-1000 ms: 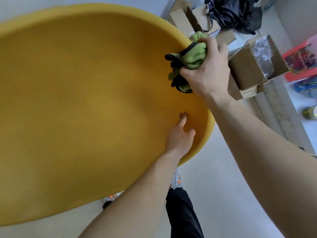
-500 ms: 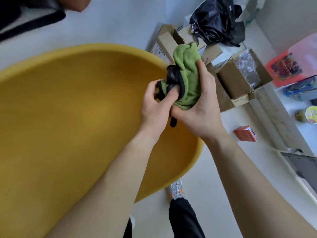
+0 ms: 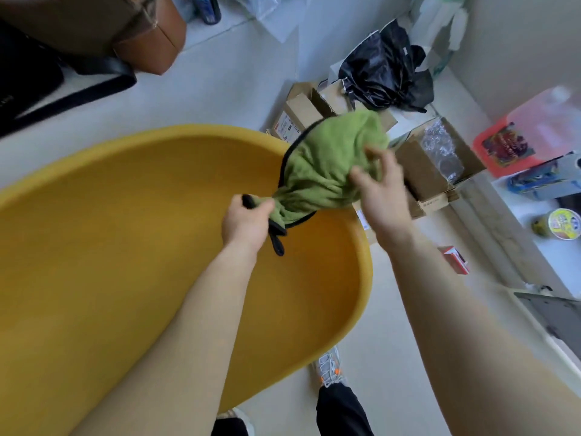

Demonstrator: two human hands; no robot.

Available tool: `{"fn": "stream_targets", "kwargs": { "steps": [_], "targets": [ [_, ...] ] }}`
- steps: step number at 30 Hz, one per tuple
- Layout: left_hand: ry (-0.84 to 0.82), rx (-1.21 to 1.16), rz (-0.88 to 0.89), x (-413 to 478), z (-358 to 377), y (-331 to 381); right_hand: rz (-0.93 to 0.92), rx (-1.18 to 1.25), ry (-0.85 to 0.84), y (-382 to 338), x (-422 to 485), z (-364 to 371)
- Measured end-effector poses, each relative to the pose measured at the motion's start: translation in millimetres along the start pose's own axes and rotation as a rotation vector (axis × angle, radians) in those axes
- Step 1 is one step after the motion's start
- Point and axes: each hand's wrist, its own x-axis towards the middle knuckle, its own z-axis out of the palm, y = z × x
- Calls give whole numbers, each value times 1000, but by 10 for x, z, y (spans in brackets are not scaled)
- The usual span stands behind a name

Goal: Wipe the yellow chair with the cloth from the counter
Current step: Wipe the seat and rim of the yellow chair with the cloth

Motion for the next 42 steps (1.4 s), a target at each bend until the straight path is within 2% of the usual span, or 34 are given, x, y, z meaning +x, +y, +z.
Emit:
{"fn": "stream_targets", "kwargs": {
  "steps": [1, 2, 3, 4, 6, 8, 10, 12, 14, 16, 19, 24, 26, 30, 32, 33, 35, 39, 40, 42],
  "targets": [
    [75, 300, 94, -28, 43, -49, 34, -77, -85, 113, -55, 39],
    [181, 525, 300, -84, 78, -63, 60, -104, -128, 217, -97, 59],
    [268, 640, 587, -126, 114, -47, 72, -93, -128, 288, -147, 57],
    [280, 665, 869, -154, 149, 26, 77, -57, -109, 343, -194, 44],
    [106, 741, 1276, -49, 244, 221, 81, 21, -88, 447, -280, 53],
    [-83, 950, 1463, 128, 371, 407, 53, -103, -12, 547, -418, 167],
    [-173, 1109, 1600, 319, 469, 527, 106, -290, 170, 578, -514, 338],
    [-165, 1162, 1719, 468, 519, 545, 164, -404, 349, 569, -515, 467],
    [-110, 1153, 1802, 583, 541, 580, 172, -470, 419, 599, -478, 497],
    [-76, 1131, 1788, 640, 515, 645, 175, -583, 392, 637, -462, 493],
    [-44, 1099, 1655, 750, 373, 747, 177, -665, 340, 636, -440, 468],
    [296, 1049, 1242, 995, -54, 855, 182, -655, 340, 621, -416, 478],
    [235, 1053, 1267, 866, 133, 858, 191, -666, 339, 619, -403, 469],
    [-112, 1132, 1567, 372, 691, 722, 224, -658, 350, 647, -370, 464],
    [-225, 1145, 1596, 364, 650, 731, 199, -673, 369, 662, -374, 485],
    [-228, 1140, 1596, 432, 559, 752, 189, -683, 378, 669, -384, 495],
    [-109, 1099, 1515, 633, 305, 806, 185, -692, 389, 673, -391, 506],
    [330, 1153, 1017, 1249, -503, 870, 221, -677, 393, 643, -377, 510],
    [385, 1160, 948, 1350, -662, 833, 223, -676, 397, 632, -372, 517],
    [409, 1128, 930, 1417, -733, 796, 228, -663, 426, 601, -368, 536]
  ]
}}
